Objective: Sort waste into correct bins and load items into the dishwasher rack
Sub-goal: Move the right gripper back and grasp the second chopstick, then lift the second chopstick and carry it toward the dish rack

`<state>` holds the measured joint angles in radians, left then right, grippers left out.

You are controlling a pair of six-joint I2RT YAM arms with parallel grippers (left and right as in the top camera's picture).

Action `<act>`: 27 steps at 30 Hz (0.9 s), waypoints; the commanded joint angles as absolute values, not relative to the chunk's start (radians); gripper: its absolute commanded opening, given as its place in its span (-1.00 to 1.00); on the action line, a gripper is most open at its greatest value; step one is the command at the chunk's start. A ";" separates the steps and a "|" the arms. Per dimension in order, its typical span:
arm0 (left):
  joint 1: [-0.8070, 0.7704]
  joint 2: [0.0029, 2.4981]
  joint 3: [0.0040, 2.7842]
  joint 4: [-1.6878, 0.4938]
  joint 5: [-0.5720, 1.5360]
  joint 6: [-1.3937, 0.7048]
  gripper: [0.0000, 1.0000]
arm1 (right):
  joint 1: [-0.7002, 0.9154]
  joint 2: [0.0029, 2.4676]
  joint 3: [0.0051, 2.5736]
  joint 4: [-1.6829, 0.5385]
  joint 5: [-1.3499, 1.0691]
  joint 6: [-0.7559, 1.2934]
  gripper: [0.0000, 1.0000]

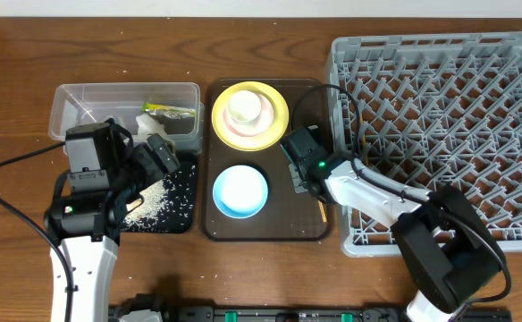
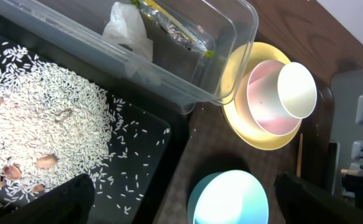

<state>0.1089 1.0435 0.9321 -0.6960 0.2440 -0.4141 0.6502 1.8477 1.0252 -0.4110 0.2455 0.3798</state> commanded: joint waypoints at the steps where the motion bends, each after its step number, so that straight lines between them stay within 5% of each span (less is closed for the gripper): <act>1: 0.113 1.044 0.954 -0.696 0.242 -0.402 0.91 | 0.649 1.851 1.007 -0.412 0.181 0.357 -0.71; 9: 0.113 1.044 0.954 -0.696 0.242 -0.402 0.91 | 0.649 1.851 1.007 -0.411 0.167 0.335 -0.70; 16: 0.113 1.044 0.954 -0.696 0.242 -0.402 0.91 | 0.652 1.851 1.007 -0.410 0.167 0.335 -0.98; 27: 0.113 1.044 0.954 -0.696 0.242 -0.402 0.91 | 0.646 1.759 1.085 -0.422 0.168 0.336 -0.98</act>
<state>0.1089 1.0435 0.9321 -0.6960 0.2440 -0.4141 0.6502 1.8263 1.0321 -0.4229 0.1783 0.3439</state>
